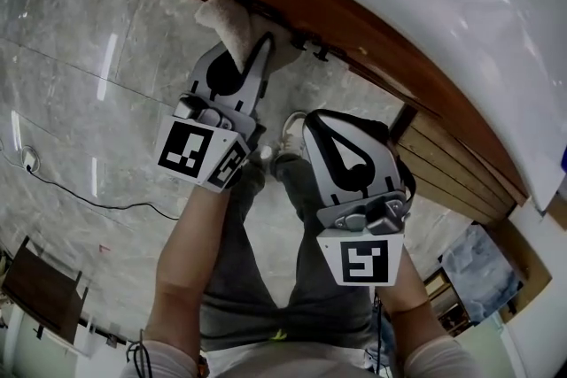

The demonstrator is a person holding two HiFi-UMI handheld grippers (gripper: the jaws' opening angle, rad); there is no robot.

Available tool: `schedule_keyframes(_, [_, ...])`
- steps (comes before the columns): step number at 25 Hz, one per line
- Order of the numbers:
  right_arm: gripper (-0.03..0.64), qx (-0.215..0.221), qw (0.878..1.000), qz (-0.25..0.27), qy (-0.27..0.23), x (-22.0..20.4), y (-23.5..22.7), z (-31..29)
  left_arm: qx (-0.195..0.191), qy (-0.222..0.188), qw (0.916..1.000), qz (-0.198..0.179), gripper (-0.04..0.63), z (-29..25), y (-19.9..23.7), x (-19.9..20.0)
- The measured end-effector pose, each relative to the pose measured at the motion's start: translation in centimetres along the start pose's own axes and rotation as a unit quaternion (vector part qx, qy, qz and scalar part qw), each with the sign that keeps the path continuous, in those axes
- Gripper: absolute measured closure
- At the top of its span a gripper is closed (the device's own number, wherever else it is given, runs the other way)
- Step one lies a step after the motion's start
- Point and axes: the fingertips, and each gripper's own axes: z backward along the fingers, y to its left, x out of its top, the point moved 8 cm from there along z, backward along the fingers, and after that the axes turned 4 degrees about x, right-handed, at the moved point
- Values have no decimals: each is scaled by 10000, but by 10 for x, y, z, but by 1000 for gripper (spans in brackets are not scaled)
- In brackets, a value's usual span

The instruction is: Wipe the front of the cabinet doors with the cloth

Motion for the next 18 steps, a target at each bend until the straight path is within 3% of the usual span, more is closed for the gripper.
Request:
schedule_keyframes(10, [572, 322, 9994, 81, -38, 61, 14, 12, 366, -9, 9993, 60, 538, 61, 2, 48])
schedule_keyframes(18, [572, 467, 9984, 260, -189, 140, 6, 34, 580, -76, 9982, 108, 538, 114, -22, 116])
